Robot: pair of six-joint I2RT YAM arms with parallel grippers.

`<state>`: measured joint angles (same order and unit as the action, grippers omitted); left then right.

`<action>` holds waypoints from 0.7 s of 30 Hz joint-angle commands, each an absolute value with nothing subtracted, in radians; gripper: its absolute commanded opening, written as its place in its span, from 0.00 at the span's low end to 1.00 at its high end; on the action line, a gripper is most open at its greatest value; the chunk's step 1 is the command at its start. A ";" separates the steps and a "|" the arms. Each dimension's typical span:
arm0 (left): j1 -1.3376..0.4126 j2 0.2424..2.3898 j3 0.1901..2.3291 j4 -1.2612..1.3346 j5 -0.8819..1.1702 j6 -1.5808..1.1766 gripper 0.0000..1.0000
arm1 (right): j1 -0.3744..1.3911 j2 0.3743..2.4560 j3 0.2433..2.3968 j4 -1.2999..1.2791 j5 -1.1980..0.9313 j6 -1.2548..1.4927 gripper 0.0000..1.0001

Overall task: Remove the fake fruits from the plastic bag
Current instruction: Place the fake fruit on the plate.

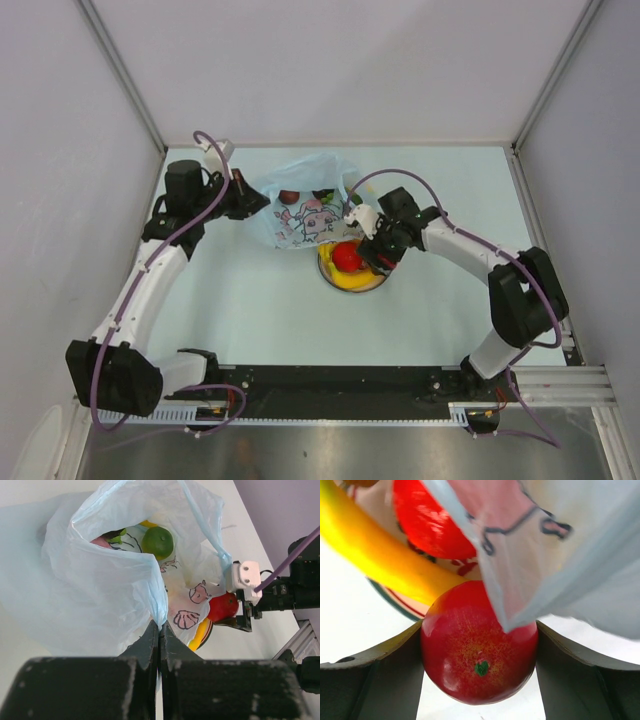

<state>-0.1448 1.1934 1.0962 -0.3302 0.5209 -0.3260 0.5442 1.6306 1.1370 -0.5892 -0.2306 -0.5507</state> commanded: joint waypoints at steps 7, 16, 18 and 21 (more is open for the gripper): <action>-0.137 1.190 1.135 -0.302 0.549 -0.351 0.00 | 0.535 1.660 1.229 -0.549 -0.262 -0.531 0.41; -0.137 1.204 1.143 -0.298 0.551 -0.356 0.00 | 0.551 1.690 1.270 -0.542 -0.275 -0.496 0.41; -0.137 1.207 1.144 -0.293 0.551 -0.356 0.00 | 0.551 1.698 1.273 -0.528 -0.273 -0.489 0.41; -0.137 1.210 1.144 -0.291 0.551 -0.359 0.00 | 0.549 1.739 1.273 -0.505 -0.275 -0.480 0.42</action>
<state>-0.1444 1.2083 1.1000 -0.3229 0.5308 -0.3412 0.5461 1.6939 1.2335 -0.5564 -0.2600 -0.5049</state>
